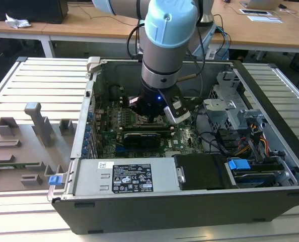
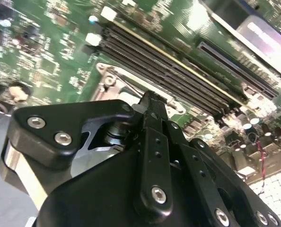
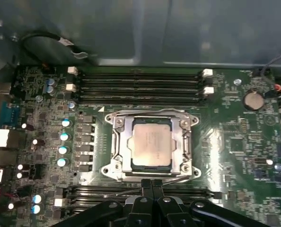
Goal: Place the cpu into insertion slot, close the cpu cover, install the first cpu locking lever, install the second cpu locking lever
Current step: 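Install the second cpu locking lever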
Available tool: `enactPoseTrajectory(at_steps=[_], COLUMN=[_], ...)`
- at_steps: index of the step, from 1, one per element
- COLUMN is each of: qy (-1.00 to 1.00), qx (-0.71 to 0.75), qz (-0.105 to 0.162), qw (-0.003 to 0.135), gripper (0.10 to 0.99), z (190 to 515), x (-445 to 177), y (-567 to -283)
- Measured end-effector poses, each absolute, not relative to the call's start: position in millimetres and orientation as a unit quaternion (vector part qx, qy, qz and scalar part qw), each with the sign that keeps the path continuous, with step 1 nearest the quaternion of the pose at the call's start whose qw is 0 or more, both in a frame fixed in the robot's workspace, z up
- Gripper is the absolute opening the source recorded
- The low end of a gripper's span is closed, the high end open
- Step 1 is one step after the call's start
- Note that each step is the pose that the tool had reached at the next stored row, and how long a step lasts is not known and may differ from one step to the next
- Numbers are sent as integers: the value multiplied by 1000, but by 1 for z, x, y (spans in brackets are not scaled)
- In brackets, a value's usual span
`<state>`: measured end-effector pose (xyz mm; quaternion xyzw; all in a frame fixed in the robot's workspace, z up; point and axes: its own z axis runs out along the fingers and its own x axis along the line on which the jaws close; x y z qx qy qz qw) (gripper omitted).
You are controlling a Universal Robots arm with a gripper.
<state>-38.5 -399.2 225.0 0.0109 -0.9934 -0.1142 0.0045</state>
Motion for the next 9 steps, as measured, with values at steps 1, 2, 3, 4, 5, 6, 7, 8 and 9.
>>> enactPoseTrajectory(at_steps=[1,2,3,4,5,6,7,8,9], qy=[-993,-993,-993,-993,-993,-993,-993,-993,-993], qx=[12,12,13,15,20,23,27,30,34], qz=[-115,-115,-115,-115,-115,-115,-116,-117,-117], qw=[5,5,5,5,5,6,6,7,7], gripper=[106,106,106,106,106,106,106,106,106], z=[223,222,220,218,215,213,211,210,208], x=[-40,-41,-42,-43,-47,-49,-53,-57,-60], y=[-399,-399,-400,-400,-400,-400,-400,-400,-400])
